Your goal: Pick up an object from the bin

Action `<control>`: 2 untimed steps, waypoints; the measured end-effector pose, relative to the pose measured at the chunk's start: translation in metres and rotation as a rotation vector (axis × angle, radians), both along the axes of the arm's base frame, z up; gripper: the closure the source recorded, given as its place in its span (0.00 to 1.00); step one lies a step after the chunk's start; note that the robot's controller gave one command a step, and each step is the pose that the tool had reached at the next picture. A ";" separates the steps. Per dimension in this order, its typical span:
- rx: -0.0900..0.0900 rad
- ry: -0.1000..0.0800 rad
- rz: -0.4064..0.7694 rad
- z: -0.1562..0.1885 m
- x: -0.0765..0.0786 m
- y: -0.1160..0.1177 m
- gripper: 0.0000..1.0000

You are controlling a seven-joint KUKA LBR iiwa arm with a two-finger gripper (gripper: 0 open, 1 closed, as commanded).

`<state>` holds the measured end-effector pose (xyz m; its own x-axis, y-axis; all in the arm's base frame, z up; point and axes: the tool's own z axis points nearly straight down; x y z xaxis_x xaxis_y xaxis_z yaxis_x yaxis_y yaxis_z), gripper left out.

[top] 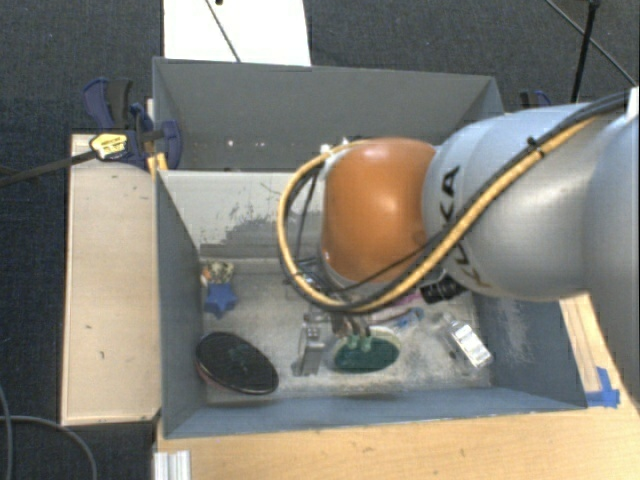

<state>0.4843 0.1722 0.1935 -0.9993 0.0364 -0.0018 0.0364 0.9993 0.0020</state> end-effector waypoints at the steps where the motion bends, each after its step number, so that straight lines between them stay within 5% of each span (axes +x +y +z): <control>1: -0.004 0.005 -0.225 -0.083 0.004 -0.087 0.00; 2: -0.002 0.004 0.041 -0.084 -0.003 -0.122 0.00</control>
Offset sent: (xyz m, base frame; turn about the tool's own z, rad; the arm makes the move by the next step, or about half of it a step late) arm 0.0044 -0.0848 -0.0816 0.2020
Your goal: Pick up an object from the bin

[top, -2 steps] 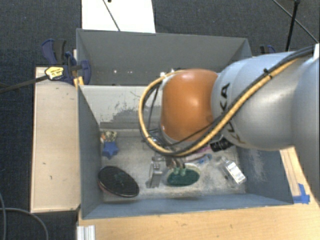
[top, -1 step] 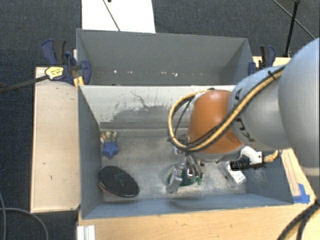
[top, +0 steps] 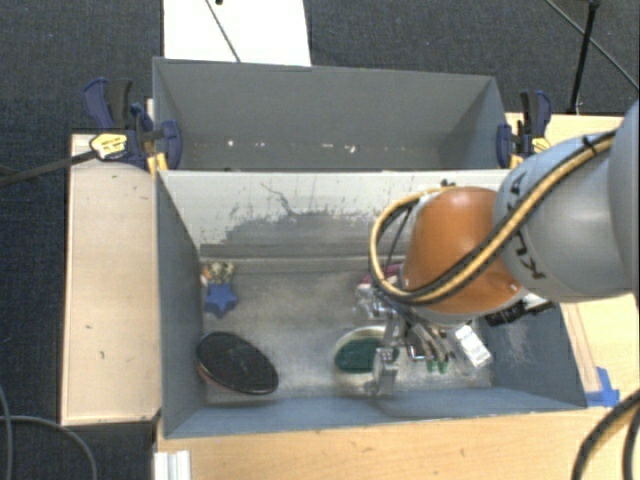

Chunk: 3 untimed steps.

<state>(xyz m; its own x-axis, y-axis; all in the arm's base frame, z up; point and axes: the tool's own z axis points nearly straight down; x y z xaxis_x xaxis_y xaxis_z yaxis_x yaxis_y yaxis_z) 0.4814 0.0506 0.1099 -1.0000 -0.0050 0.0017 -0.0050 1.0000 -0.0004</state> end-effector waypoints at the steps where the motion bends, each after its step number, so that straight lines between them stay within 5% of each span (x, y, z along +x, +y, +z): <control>1: 0.001 0.000 -0.003 0.000 0.000 0.001 1.00; 2: 0.006 -0.010 0.097 -0.032 0.031 0.014 1.00; 3: 0.002 -0.011 0.131 0.141 -0.003 0.032 1.00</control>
Offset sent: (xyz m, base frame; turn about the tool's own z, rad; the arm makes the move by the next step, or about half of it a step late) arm 0.0000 0.0000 0.0000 0.0000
